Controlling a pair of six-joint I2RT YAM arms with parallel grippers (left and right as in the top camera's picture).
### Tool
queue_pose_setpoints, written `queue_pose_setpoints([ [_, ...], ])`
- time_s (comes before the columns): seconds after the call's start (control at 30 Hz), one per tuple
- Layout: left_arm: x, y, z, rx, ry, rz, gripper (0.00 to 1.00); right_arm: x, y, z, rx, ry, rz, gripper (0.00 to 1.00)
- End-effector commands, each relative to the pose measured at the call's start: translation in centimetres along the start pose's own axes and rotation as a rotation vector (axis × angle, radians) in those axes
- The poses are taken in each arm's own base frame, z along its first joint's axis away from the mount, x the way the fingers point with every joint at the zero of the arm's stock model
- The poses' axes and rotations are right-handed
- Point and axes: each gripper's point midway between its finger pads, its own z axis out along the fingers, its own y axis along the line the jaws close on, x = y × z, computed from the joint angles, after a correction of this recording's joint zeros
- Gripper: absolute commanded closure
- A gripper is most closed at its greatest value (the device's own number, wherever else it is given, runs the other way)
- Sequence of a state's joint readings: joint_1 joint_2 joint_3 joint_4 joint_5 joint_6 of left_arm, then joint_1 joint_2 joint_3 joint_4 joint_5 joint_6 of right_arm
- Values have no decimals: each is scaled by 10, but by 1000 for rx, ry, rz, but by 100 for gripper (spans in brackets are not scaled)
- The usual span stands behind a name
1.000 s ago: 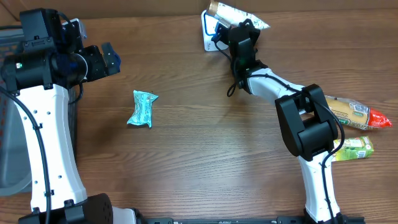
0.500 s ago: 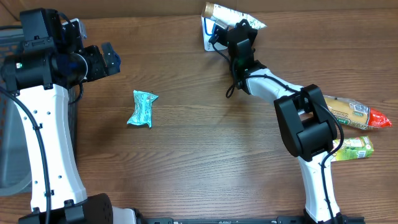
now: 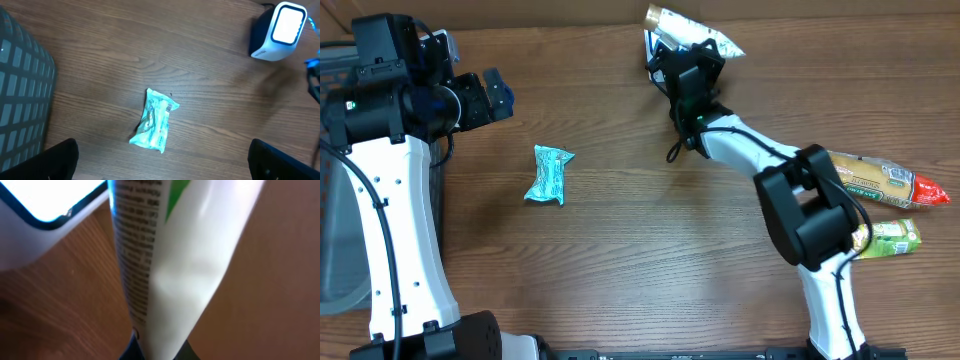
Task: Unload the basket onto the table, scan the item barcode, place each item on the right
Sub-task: 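Hold the white tube barcode in front of the scanner, then carry the white tube right and place it on the spaghetti pack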
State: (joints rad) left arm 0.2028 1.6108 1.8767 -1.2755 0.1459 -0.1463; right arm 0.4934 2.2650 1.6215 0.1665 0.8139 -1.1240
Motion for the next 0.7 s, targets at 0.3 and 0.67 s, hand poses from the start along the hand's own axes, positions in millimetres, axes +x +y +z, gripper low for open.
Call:
queue_pose_setpoints([
  [0.3,-4,-2,-5,4,-19,26,1,8,-132,-115,-450,-284,661,96],
  [0.67,-4,-2,-5,4,-19,26,0,157,-107,-121,-879,370,1584,96],
])
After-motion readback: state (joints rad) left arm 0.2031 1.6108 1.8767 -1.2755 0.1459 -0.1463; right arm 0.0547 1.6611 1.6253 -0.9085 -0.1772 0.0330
